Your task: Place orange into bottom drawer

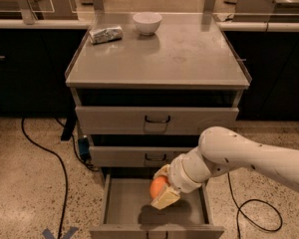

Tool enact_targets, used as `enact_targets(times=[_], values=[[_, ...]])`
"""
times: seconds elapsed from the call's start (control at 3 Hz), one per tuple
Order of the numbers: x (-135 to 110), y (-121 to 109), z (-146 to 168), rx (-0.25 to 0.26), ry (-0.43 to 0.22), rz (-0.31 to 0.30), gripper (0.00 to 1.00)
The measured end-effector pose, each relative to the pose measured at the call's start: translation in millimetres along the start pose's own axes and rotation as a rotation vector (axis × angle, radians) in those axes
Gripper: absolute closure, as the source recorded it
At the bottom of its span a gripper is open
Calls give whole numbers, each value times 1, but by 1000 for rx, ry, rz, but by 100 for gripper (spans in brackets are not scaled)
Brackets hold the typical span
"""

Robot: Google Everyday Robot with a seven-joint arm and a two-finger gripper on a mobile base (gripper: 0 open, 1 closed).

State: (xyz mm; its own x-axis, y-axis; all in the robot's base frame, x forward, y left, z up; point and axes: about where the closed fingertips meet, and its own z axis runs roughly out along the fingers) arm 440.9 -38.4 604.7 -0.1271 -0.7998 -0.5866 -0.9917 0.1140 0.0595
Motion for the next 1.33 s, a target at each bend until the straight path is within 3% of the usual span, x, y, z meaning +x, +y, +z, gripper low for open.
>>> enact_targets(times=[0.33, 0.67, 1.0, 1.33], values=[[6, -8, 12, 80, 27, 9, 100], [27, -24, 37, 168, 38, 90, 100], [58, -41, 70, 231, 17, 221, 100], [78, -60, 103, 234, -9, 275, 100]])
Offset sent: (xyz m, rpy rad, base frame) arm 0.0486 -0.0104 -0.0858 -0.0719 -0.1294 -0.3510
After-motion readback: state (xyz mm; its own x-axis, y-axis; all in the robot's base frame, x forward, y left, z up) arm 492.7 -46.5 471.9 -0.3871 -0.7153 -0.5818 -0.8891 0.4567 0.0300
